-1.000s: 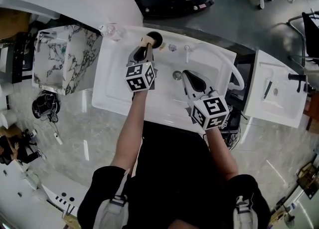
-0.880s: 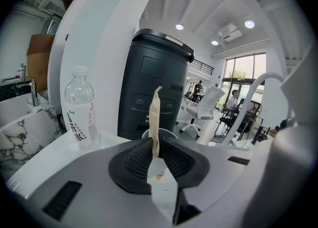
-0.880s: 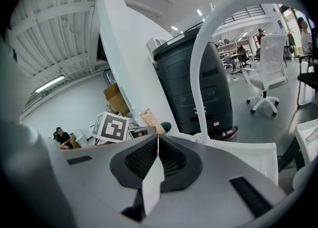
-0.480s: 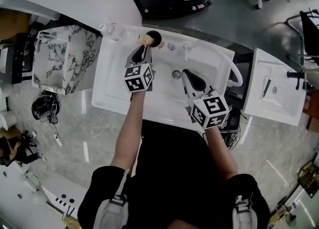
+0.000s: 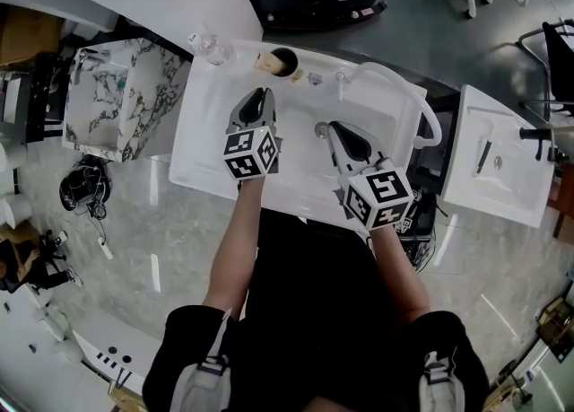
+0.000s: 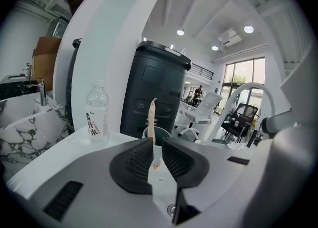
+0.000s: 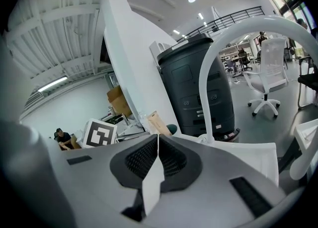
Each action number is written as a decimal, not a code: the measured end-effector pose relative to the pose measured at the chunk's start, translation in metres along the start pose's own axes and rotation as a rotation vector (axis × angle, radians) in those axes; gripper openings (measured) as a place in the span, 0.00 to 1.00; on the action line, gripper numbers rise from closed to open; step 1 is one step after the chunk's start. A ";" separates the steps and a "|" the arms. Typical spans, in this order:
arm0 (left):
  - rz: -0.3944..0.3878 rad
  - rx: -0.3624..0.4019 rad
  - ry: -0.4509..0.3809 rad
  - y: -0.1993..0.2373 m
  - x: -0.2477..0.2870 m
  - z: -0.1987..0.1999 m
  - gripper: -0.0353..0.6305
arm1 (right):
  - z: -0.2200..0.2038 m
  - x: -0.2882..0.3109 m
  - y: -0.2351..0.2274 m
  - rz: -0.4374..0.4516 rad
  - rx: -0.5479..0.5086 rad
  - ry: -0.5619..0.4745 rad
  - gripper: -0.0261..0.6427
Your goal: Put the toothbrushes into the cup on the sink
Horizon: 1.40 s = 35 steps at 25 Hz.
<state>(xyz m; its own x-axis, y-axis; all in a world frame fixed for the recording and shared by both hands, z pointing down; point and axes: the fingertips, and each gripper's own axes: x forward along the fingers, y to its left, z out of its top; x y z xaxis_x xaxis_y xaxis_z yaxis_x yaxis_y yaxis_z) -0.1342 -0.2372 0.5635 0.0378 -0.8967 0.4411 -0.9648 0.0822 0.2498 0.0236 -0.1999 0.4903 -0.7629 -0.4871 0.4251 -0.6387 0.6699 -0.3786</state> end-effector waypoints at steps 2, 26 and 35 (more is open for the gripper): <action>-0.007 0.010 -0.005 -0.001 -0.007 0.000 0.13 | 0.001 -0.001 0.006 -0.002 -0.002 -0.009 0.09; -0.267 0.142 -0.152 -0.025 -0.222 0.014 0.07 | -0.050 -0.079 0.134 -0.163 -0.032 -0.123 0.09; -0.354 0.144 -0.163 -0.029 -0.317 0.003 0.07 | -0.069 -0.124 0.195 -0.192 -0.073 -0.195 0.09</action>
<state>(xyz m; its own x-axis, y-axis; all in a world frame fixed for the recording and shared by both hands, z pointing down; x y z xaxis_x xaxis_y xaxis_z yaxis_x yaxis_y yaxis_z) -0.1185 0.0431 0.4143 0.3436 -0.9167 0.2039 -0.9265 -0.2953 0.2334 0.0005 0.0297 0.4205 -0.6383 -0.7026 0.3144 -0.7696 0.5904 -0.2430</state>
